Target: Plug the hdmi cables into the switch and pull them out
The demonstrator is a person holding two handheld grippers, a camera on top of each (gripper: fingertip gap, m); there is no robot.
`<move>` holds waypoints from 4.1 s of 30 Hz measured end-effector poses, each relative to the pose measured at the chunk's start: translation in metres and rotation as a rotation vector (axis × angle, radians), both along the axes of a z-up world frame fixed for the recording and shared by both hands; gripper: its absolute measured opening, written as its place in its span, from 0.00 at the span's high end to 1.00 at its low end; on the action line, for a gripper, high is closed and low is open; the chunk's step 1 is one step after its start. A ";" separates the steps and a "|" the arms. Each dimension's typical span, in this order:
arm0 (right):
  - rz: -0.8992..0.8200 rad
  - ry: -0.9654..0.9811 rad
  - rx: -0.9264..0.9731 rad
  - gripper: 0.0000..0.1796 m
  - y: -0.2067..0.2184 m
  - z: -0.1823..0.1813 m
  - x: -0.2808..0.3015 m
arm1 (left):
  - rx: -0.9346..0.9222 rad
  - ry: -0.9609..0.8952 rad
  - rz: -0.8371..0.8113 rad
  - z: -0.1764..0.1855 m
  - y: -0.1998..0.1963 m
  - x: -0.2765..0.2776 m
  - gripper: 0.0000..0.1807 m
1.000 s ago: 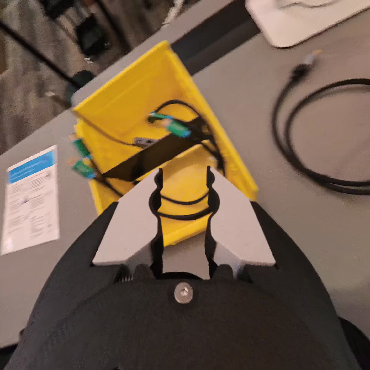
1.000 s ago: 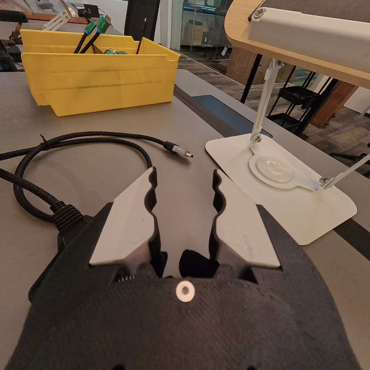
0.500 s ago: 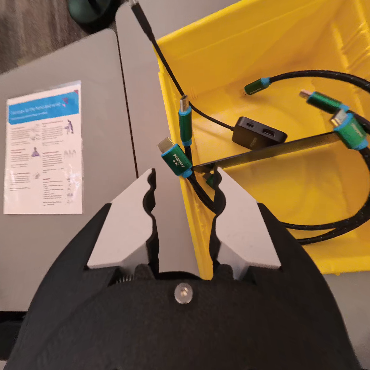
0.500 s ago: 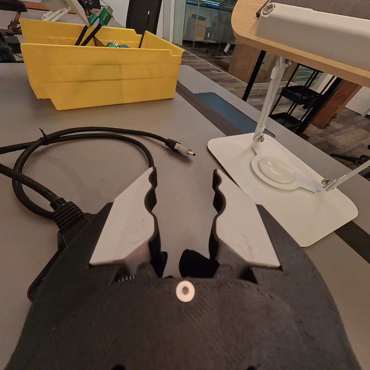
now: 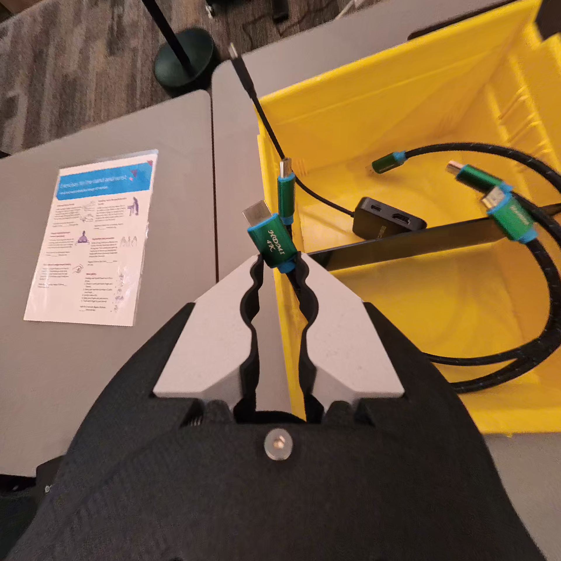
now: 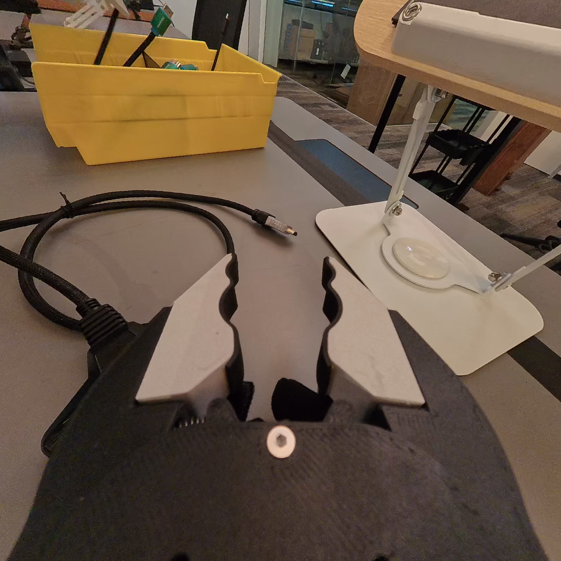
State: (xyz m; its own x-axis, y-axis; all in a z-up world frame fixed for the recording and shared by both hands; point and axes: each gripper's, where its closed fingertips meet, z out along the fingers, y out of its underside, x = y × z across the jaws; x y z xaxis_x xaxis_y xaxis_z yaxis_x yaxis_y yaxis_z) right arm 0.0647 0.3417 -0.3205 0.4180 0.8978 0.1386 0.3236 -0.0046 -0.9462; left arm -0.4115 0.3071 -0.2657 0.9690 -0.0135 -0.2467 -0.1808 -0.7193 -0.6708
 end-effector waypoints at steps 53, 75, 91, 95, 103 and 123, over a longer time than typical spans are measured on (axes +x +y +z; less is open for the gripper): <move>-0.011 0.049 -0.025 0.70 0.003 0.005 0.004 | -0.253 0.489 -0.627 0.084 -0.102 0.159 0.92; -0.027 0.280 -0.137 0.69 0.014 0.033 0.024 | 0.246 0.245 -0.966 0.175 -0.108 0.356 0.92; 0.132 0.597 -0.121 0.72 0.008 0.110 0.088 | 0.359 -0.094 -1.160 0.137 -0.045 0.503 0.93; 0.270 0.639 -0.134 0.73 -0.013 0.119 0.082 | 0.363 -0.274 -1.281 0.130 -0.046 0.536 0.93; 0.594 0.534 -0.089 0.74 -0.087 0.119 0.038 | 0.371 -0.504 -1.356 0.121 -0.042 0.569 0.93; 0.052 -0.035 0.395 1.00 -0.018 0.089 0.053 | 0.372 -0.362 -1.197 0.097 -0.043 0.543 0.63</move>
State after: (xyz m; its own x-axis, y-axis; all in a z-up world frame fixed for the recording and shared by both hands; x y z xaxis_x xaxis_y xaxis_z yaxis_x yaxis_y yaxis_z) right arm 0.1177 0.3240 -0.2320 0.3625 0.7921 0.4911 0.3460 0.3750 -0.8601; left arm 0.1312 0.2643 -0.1687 0.4157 -0.8967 -0.1520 -0.3443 -0.0005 -0.9389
